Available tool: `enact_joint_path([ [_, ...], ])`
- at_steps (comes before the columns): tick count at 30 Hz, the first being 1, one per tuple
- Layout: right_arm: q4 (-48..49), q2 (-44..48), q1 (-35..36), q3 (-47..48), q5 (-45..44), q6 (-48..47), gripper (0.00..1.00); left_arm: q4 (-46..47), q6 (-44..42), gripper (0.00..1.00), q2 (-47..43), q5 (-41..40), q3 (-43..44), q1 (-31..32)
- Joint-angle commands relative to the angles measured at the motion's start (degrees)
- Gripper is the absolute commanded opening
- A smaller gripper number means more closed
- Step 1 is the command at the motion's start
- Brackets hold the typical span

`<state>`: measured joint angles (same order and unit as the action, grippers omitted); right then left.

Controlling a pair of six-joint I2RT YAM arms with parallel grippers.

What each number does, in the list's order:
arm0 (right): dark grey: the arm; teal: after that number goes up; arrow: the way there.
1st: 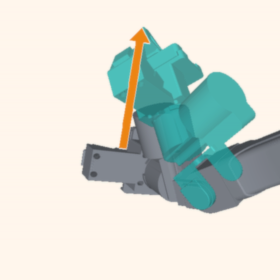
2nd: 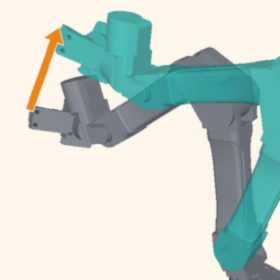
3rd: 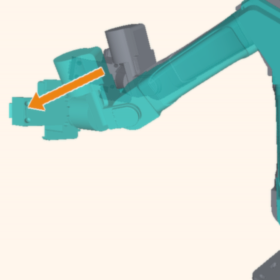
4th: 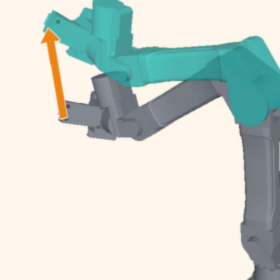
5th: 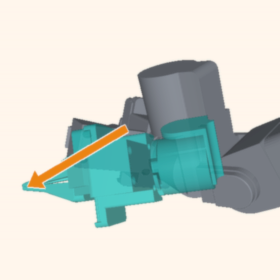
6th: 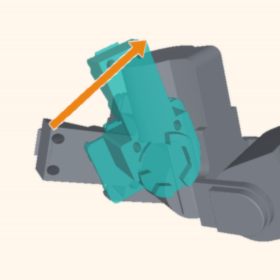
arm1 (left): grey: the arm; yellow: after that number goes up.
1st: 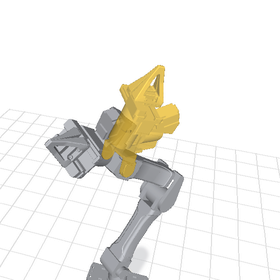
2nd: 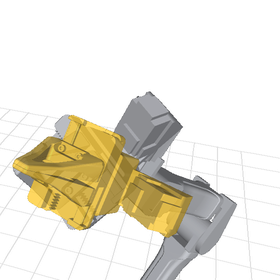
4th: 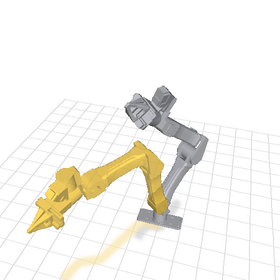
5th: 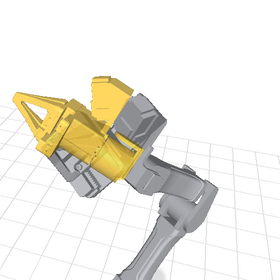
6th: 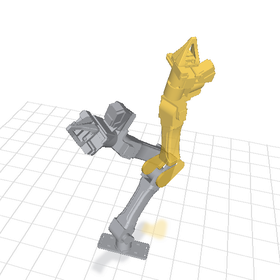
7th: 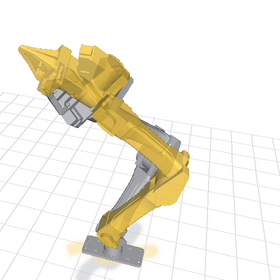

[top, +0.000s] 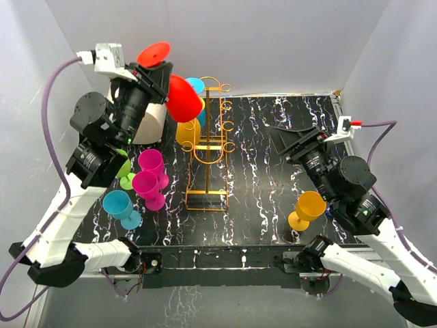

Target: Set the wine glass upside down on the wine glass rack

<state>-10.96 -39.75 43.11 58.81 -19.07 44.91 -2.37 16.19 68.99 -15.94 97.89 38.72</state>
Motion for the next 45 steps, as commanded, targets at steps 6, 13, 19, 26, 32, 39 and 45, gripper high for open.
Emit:
enact_joint_path([
  [6, 0.25, -1.49, 0.25, 2.41, -0.03, -0.40, 0.63, 2.89, -23.47, 0.00, -9.65, -7.19, -16.85, -0.22],
  [13, -0.02, -2.91, 0.30, 3.19, 0.97, -0.30, 0.60, -1.42, -24.97, 0.00, -9.48, -12.39, -18.97, -0.88],
  [19, -0.48, -2.83, 0.30, 3.24, 0.61, -0.31, 0.59, -2.36, -20.95, 0.00, -12.45, -3.05, -26.09, -7.14],
  [26, -1.34, -2.70, 0.27, 3.25, -1.12, -0.21, 0.58, 8.03, -21.98, 0.00, -19.74, 11.98, -42.48, -9.80],
  [32, -2.13, -2.86, 0.24, 3.08, -1.47, 0.23, 0.58, 12.82, -22.97, 0.00, -19.03, 17.67, -45.48, -10.51],
  [39, -2.34, -2.78, 0.29, 2.46, -2.02, 0.40, 0.57, 20.76, -20.67, 0.00, -17.82, 28.35, -48.88, -14.02],
  [45, -2.62, -2.51, 0.24, 2.13, -1.98, 0.70, 0.57, 24.26, -18.92, 0.00, -17.32, 32.66, -51.57, -17.48],
])
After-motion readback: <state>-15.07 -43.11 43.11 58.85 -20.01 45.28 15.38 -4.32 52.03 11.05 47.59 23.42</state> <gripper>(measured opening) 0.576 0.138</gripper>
